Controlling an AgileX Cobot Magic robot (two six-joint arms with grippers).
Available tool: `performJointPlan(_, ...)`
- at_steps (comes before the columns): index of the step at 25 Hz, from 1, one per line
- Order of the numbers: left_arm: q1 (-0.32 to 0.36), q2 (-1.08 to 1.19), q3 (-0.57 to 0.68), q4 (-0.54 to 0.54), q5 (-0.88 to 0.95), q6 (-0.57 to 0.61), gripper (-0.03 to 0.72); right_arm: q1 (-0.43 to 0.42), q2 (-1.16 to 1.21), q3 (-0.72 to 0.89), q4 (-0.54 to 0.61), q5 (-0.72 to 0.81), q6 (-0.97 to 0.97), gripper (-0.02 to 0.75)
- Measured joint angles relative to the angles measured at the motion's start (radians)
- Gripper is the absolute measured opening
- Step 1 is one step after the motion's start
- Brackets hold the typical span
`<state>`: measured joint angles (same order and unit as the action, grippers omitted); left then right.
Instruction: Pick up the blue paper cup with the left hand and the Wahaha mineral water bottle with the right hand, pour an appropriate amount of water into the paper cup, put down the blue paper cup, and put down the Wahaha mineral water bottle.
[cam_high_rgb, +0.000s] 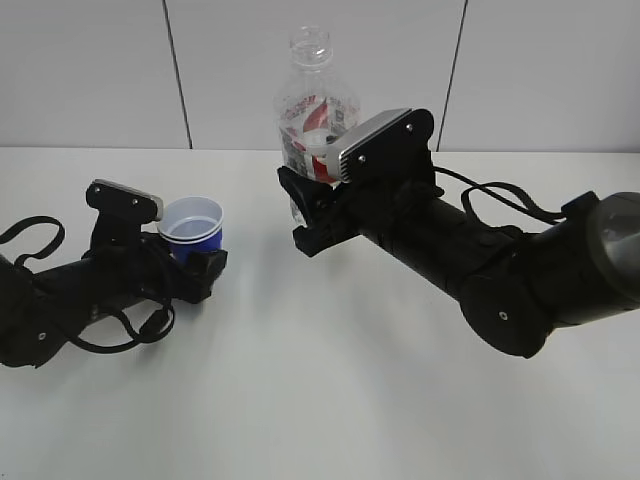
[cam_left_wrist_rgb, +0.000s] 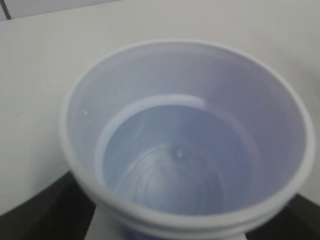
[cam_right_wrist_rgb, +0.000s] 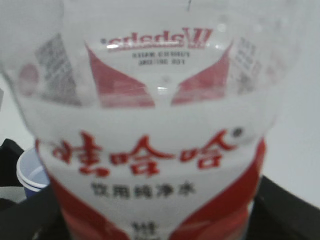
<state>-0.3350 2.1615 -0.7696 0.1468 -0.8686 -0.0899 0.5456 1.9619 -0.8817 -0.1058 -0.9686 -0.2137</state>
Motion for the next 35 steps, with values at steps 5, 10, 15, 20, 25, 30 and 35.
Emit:
performJointPlan(5,0.0,-0.021,0.083,-0.022,-0.009,0.0,0.647,0.0,0.0,0.0,0.021,0.0,0.0,0.496)
performJointPlan(10,-0.002,-0.124,0.212,-0.035,-0.025,0.0,0.643,0.0,0.004,0.0,0.092,0.025,0.0,0.496)
performJointPlan(15,-0.059,-0.3,0.338,-0.07,-0.037,0.0,0.637,-0.004,0.043,-0.002,0.225,0.025,0.0,0.496)
performJointPlan(20,-0.177,-0.52,0.369,-0.102,0.114,0.0,0.626,-0.023,0.11,-0.027,0.311,0.025,-0.002,0.496)
performJointPlan(25,-0.215,-0.705,0.383,-0.102,0.298,0.0,0.613,-0.058,0.173,-0.068,0.322,0.021,-0.002,0.496)
performJointPlan(30,-0.215,-0.852,0.387,-0.102,0.355,0.0,0.605,-0.076,0.21,-0.081,0.328,0.016,-0.002,0.496)
performJointPlan(35,-0.215,-0.895,0.387,-0.102,0.365,0.0,0.605,-0.076,0.227,-0.085,0.328,0.006,-0.002,0.541)
